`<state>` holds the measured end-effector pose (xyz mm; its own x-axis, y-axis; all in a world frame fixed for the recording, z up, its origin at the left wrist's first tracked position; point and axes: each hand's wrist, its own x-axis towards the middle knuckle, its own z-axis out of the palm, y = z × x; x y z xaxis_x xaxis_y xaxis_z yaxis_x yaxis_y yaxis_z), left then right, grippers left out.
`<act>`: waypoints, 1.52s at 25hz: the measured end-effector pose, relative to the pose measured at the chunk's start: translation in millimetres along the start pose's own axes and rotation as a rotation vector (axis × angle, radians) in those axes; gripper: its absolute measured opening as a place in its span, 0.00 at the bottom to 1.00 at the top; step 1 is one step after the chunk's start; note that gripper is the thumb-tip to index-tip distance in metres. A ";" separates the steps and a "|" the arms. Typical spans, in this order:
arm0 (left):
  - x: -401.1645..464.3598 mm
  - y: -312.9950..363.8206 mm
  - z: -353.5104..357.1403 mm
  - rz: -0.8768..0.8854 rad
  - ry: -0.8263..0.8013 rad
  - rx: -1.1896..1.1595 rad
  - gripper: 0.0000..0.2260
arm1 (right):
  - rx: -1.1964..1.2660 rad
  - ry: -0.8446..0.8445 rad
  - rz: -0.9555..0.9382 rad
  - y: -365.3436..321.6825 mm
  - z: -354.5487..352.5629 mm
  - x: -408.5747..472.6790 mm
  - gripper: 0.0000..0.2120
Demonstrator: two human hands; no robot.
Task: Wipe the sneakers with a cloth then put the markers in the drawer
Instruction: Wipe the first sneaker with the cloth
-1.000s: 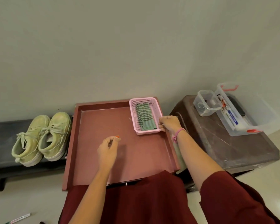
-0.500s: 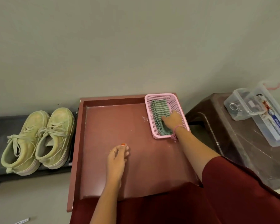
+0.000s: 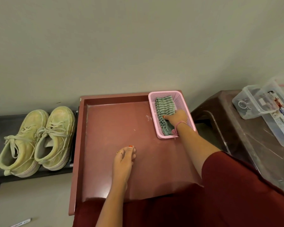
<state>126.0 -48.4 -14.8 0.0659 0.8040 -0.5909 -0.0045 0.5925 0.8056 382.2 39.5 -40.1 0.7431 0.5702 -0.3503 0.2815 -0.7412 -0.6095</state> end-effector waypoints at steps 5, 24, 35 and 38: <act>1.0 -1.4 -2.8 -0.020 0.001 -0.007 0.07 | 0.293 -0.140 0.041 -6.1 -15.0 -8.4 0.06; -153.0 28.6 -12.3 0.247 -0.224 -0.057 0.18 | 1.315 -0.669 0.094 9.6 -131.1 -262.5 0.12; -226.3 28.8 -55.0 0.122 -0.426 0.111 0.16 | 1.117 -0.571 0.039 24.6 -134.9 -331.7 0.20; -232.0 26.4 -67.0 0.080 -0.498 0.072 0.17 | 1.148 -0.565 0.076 23.0 -128.0 -346.4 0.18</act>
<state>43.7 -216.0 140.7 0.5356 0.7150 -0.4494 0.0387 0.5108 0.8588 209.0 -220.4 158.3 0.2952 0.8197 -0.4909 -0.6424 -0.2100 -0.7370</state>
